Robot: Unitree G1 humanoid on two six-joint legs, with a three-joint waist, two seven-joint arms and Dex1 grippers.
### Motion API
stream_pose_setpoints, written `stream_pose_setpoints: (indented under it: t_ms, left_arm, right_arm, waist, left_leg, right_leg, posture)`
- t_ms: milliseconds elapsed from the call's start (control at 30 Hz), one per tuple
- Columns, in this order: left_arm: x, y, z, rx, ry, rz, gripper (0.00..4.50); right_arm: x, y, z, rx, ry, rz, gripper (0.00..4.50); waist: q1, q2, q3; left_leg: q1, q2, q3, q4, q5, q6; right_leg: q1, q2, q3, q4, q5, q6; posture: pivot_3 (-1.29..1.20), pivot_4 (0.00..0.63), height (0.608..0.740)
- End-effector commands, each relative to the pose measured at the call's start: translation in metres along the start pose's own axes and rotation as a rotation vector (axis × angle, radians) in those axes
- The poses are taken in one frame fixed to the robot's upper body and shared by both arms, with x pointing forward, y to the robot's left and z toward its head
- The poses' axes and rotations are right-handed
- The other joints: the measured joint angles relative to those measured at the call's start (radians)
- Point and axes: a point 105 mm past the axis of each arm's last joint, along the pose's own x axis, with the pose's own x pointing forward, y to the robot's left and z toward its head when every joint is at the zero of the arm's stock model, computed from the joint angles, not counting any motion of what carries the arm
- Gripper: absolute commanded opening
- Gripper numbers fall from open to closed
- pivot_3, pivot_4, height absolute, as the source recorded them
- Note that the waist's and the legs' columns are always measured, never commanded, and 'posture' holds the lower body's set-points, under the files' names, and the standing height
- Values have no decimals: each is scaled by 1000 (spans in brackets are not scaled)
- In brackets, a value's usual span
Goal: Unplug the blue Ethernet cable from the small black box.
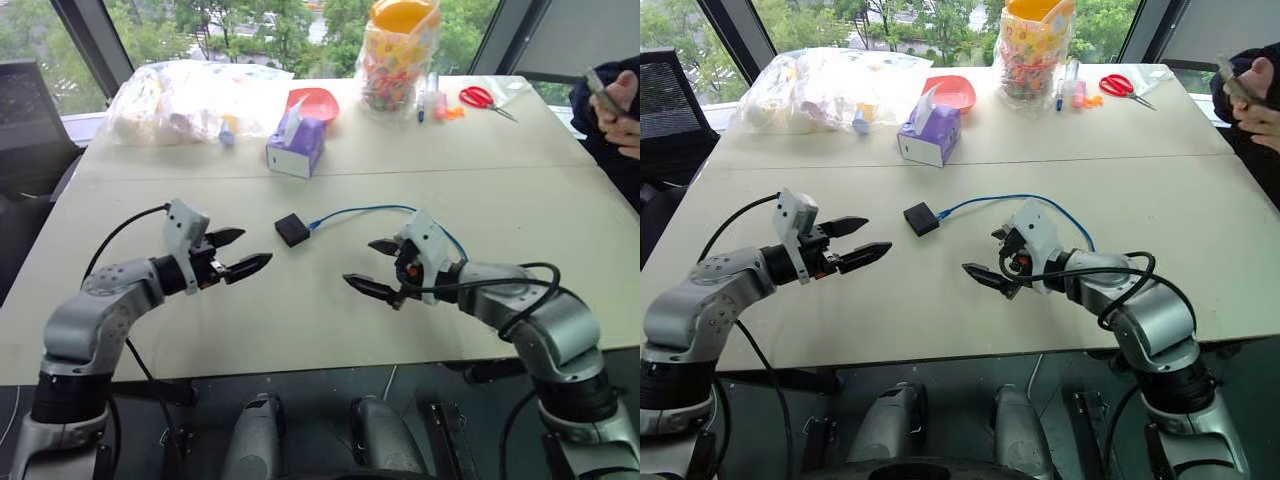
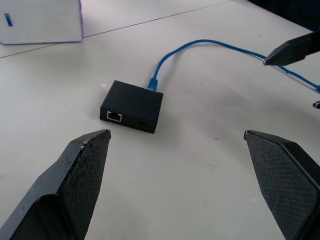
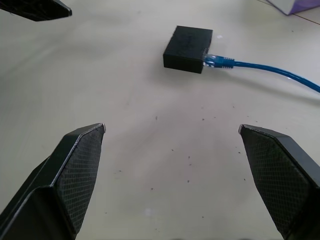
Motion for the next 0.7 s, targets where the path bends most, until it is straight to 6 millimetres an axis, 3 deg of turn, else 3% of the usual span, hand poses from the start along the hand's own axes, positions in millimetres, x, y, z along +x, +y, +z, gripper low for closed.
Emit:
stream_pose_setpoints:
  t_ms: [33, 300, 600, 700]
  left_arm:
    - [-1, -2, 11, 40, -26, -28, 4484]
    - [1, -4, 20, 38, -55, -51, 4484]
    - [1, -6, 15, 31, -45, -53, 4484]
    - [0, -7, 18, 34, -42, -66, 4484]
  right_arm:
    - [-6, -2, 14, -37, -21, 16, 4500]
    - [-11, -12, 27, -67, 14, 34, 4500]
    - [-13, -24, 33, -113, 89, 45, 4500]
    - [-7, -40, 39, -142, 129, 22, 4500]
  waist:
    - [-1, 0, 0]
    - [-1, 0, 0]
    - [-1, 0, 0]
    - [-4, 0, 0]
  left_leg:
    - [0, 0, 0, 0, 0, 0]
    - [0, 0, 0, 0, 0, 0]
    - [0, 0, 0, 1, 0, 0]
    - [0, 0, 1, 1, 0, 0]
  right_leg:
    - [0, 0, 0, 0, 0, 0]
    - [0, 0, 0, 1, 0, 0]
    - [0, 0, 0, 1, 0, 0]
    - [0, 0, 1, 1, 0, 0]
  posture:
    - [0, 150, 735]
    - [0, 150, 735]
    - [0, 150, 735]
    - [0, 150, 735]
